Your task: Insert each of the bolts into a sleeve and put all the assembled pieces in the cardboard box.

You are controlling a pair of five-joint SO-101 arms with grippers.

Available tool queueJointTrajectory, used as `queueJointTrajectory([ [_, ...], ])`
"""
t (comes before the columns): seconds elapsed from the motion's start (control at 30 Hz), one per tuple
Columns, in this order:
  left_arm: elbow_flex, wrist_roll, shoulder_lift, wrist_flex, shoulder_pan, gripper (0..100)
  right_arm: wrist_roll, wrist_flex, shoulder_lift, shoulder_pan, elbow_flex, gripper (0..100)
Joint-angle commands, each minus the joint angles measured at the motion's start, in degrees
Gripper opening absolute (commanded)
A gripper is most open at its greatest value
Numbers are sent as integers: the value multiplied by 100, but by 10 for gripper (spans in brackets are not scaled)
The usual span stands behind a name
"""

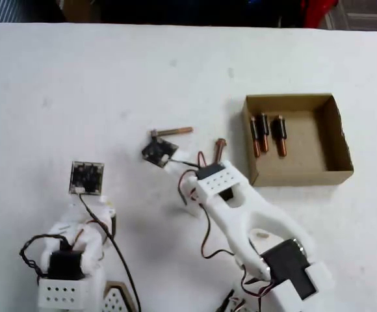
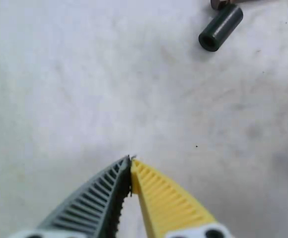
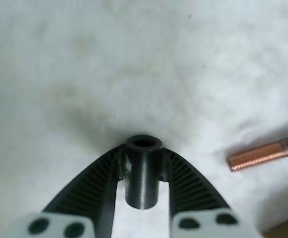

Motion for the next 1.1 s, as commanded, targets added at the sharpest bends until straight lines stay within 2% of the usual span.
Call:
queueJointTrajectory([
  [0.0,0,-18,-48,-105,-31,23,-44,-207,-127,-110,-53,17],
  [0.17,0,-18,-48,-105,-31,23,-44,259,-910,-110,-62,17],
  [0.47,0,-18,-48,-114,-31,23,-44,1543,-3433,-92,-35,17],
  [0.7,0,-26,-48,-123,-31,23,-44,2237,-5437,708,-18,17],
  [0.9,0,-44,-48,-158,-31,23,-53,2589,-6440,1349,97,17],
  [0.97,0,-299,-48,-229,-40,23,-53,2589,-6703,1420,360,17],
  [1.07,0,-1108,-48,-237,-40,23,-53,2545,-7169,1446,897,17],
])
